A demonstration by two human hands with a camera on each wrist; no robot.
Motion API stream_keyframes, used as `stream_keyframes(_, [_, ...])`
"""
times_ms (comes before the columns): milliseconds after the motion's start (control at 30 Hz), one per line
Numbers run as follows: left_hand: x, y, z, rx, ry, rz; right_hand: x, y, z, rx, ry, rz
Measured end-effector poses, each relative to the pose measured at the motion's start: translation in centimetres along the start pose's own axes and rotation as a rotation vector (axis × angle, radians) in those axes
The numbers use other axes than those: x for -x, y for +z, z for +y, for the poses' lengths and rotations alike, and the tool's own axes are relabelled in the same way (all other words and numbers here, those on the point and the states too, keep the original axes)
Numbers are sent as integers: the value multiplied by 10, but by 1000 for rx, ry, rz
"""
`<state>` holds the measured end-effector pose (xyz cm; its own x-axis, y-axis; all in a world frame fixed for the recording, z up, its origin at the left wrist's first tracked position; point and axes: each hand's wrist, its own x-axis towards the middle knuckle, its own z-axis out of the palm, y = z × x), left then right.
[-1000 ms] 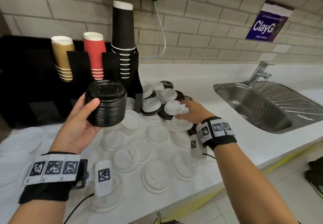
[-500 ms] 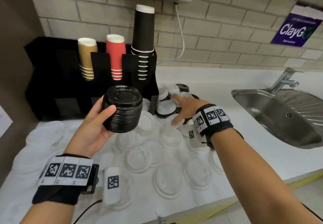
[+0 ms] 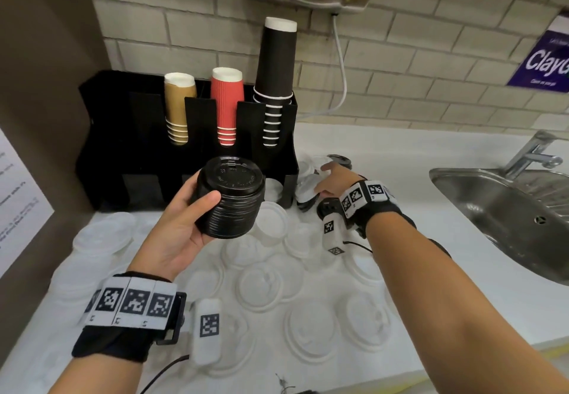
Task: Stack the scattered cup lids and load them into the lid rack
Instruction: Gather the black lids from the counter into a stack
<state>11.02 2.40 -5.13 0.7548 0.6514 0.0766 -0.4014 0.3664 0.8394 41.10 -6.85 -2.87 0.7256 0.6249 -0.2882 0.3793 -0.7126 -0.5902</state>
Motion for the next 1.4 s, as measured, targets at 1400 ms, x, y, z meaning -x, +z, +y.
stream_keyframes(1400, [6, 44, -24, 39, -106, -79, 135, 18, -35, -524, -733, -309])
